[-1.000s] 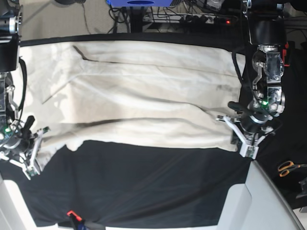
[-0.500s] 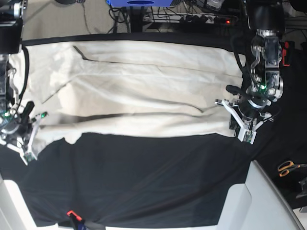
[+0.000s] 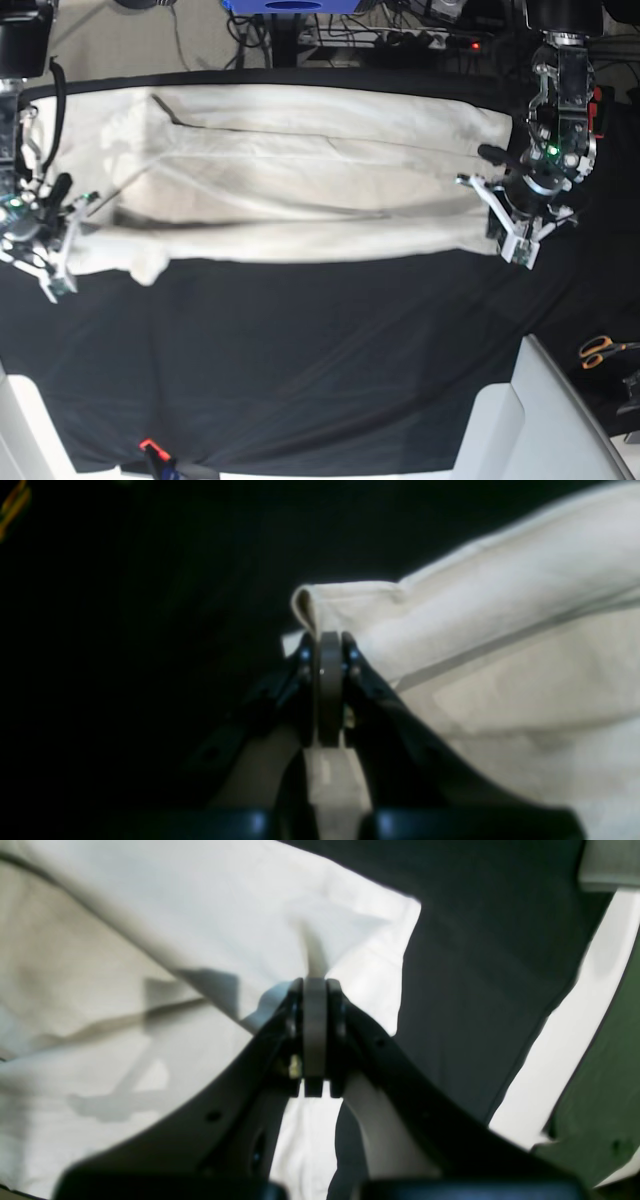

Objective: Fold the T-shirt properly
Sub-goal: 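Pull the folded strip away from the hem with both grippers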

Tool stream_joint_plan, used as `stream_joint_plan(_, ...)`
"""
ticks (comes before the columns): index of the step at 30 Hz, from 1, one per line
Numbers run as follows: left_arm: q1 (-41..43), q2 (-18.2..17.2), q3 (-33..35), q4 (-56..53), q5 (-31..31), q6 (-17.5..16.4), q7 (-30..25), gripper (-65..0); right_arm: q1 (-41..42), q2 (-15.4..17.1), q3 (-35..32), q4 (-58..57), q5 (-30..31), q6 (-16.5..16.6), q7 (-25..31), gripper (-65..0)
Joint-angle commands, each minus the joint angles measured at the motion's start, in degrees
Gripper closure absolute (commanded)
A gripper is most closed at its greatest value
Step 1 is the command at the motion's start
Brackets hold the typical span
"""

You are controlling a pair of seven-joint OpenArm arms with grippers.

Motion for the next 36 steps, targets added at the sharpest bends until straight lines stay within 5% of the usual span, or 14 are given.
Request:
stream_joint_plan(1,-0.85,-0.64,-0.23,0.95,-0.20,0.49,-1.49,0.0,0.62,1.15,1.18,0.71,-0.56,-0.35,0.66,0.0)
stream_joint_plan(36,6.44,-1.52,-0.23,4.20,7.19,0.49,-1.58,0.0,-8.00,-2.02,2.76,4.40,-0.56,-0.61,-1.89,0.0)
